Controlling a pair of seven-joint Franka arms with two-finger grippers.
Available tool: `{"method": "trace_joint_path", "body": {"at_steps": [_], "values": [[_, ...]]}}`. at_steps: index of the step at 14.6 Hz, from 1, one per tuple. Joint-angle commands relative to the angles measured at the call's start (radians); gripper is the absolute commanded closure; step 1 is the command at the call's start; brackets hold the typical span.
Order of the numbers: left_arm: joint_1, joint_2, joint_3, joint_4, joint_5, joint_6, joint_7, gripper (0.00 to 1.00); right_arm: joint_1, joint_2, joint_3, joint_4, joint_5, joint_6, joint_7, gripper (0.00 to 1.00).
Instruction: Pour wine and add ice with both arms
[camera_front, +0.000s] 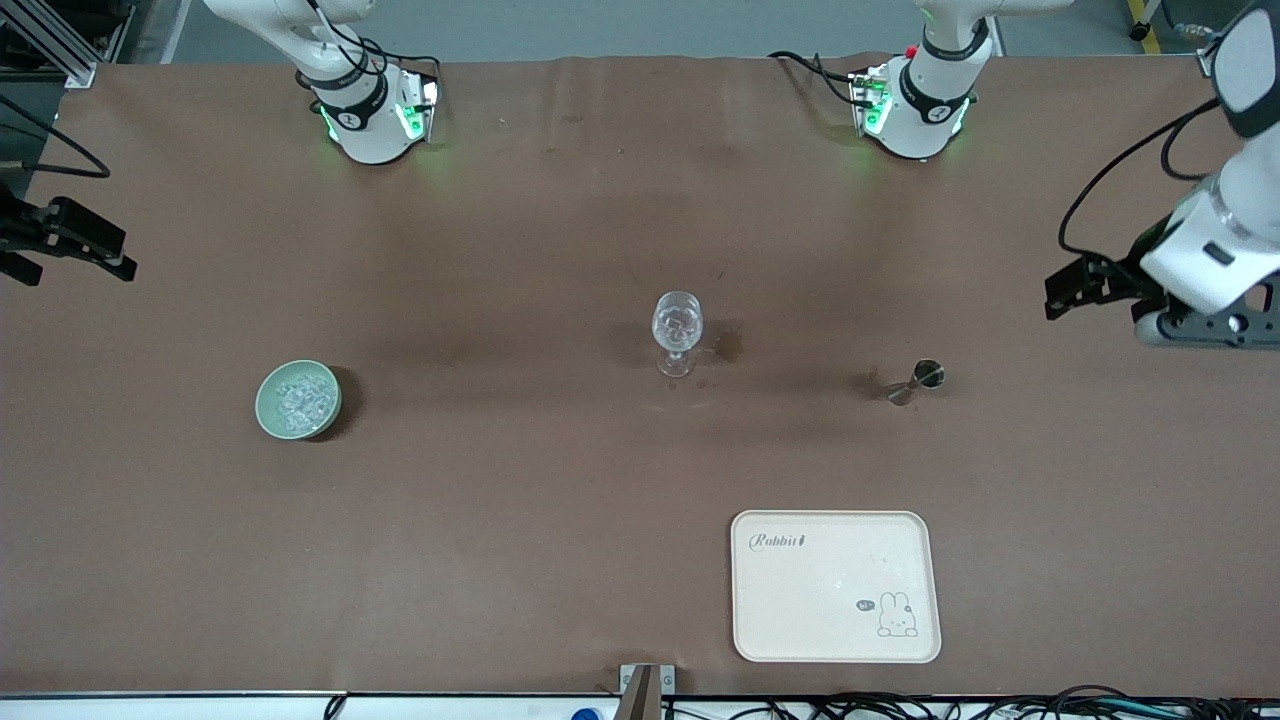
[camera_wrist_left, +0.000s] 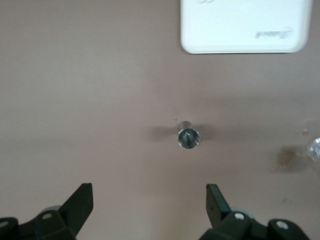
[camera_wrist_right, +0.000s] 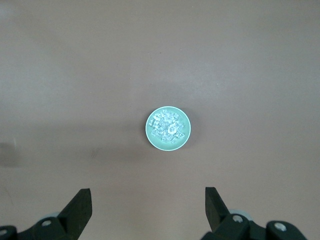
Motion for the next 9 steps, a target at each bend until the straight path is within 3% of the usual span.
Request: {"method": "trace_joint_path", "body": {"at_steps": [1, 6, 9], "values": [[0.044, 0.057, 0.0, 0.027, -0.065, -0.013, -0.068, 0.01, -0.031, 0.039, 0.004, -0.005, 0.004, 0.032, -0.002, 0.0], [0.095, 0.141, 0.0, -0.006, -0.16, -0.013, -0.26, 0.05, -0.041, 0.082, 0.002, -0.12, 0.004, 0.201, -0.002, 0.0], [0.17, 0.228, 0.0, -0.026, -0.329, -0.01, -0.285, 0.05, -0.047, 0.098, 0.002, -0.235, 0.004, 0.356, -0.002, 0.0]]}}
